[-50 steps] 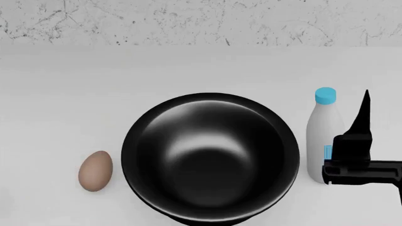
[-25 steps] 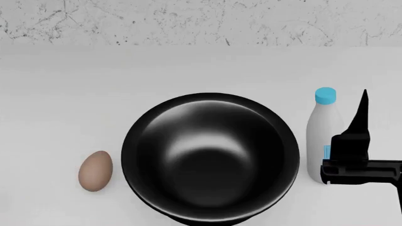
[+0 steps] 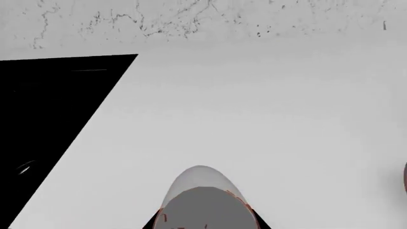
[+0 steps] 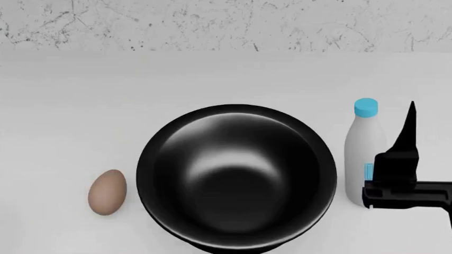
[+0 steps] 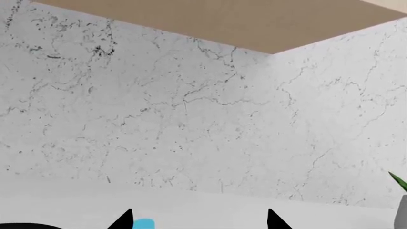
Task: Place the eggs and milk next to the bowl.
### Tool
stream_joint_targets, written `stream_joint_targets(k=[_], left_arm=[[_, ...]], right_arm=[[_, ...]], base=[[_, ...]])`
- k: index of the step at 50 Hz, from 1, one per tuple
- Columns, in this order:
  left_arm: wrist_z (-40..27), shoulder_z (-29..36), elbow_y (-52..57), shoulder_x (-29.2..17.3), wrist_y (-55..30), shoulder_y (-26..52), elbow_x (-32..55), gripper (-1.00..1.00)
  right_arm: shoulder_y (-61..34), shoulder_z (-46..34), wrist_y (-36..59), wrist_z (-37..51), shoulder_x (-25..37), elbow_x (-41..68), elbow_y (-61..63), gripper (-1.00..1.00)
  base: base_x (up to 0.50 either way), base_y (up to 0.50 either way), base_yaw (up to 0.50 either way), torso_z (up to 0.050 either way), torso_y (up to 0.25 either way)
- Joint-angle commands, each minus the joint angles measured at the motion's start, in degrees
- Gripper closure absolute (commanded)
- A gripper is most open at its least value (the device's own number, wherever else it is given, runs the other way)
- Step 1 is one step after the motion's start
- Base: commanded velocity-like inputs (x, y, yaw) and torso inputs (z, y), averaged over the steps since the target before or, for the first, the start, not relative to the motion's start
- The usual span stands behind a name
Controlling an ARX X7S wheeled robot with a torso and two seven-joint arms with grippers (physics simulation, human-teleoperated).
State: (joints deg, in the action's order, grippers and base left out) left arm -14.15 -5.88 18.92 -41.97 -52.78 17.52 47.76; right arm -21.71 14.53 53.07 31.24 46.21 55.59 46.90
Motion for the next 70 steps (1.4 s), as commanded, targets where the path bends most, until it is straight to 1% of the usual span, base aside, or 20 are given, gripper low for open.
stream_joint_targets(k=[1,10,16,28,35,38,42,48,59,70], left_arm=[[3.44,-1.62,3.92,-0.93,0.60,-1.79,2.58,1.00],[6.77,-0.70,7.22,-2.40,2.25,-3.85,2.62,1.00],[7.02,-1.39,11.70,-3.38,0.85,-5.03,5.53,1.00],[10.88,-0.67,14.03,-4.78,2.64,-6.97,5.60,1.00],[12.82,2.17,14.58,-5.05,2.73,-5.61,4.93,1.00],[13.86,4.54,15.30,-5.19,2.24,-4.38,4.45,1.00],[12.88,7.19,16.21,-4.48,0.31,-1.84,4.43,1.00],[13.17,10.82,17.17,-3.68,-1.18,0.24,4.00,1.00],[14.12,15.17,17.01,-2.24,-2.41,3.15,3.13,1.00],[16.29,19.90,14.44,-0.44,-1.25,5.51,-0.12,1.00]], right_arm=[[0.77,1.65,-1.11,-1.86,-1.14,-1.10,-0.20,-1.00],[1.70,1.86,-1.80,-2.19,-1.20,-1.51,-0.22,-1.00],[2.48,2.02,-2.27,-2.43,-1.32,-1.77,-0.26,-1.00],[2.60,1.82,-2.56,-2.40,-1.36,-1.73,-0.29,-1.00],[3.46,2.83,-2.85,-2.45,-1.17,-1.37,-0.01,-1.00],[4.17,3.35,-3.21,-2.63,-1.22,-1.42,0.08,-1.00],[4.76,3.90,-3.53,-2.81,-1.17,-1.40,0.16,-1.00],[5.95,4.95,-3.92,-2.93,-1.16,-1.22,0.51,-1.00],[6.38,5.43,-4.01,-2.67,-1.00,-0.88,0.83,-1.00],[7.65,6.88,-4.19,-2.50,-0.74,-0.30,1.43,-1.00]], base=[[0.00,0.00,0.00,0.000,0.000],[0.00,0.00,0.00,0.000,0.000],[0.00,0.00,0.00,0.000,0.000],[0.00,0.00,0.00,0.000,0.000],[0.00,0.00,0.00,0.000,0.000],[0.00,0.00,0.00,0.000,0.000],[0.00,0.00,0.00,0.000,0.000],[0.00,0.00,0.00,0.000,0.000],[0.00,0.00,0.00,0.000,0.000],[0.00,0.00,0.00,0.000,0.000]])
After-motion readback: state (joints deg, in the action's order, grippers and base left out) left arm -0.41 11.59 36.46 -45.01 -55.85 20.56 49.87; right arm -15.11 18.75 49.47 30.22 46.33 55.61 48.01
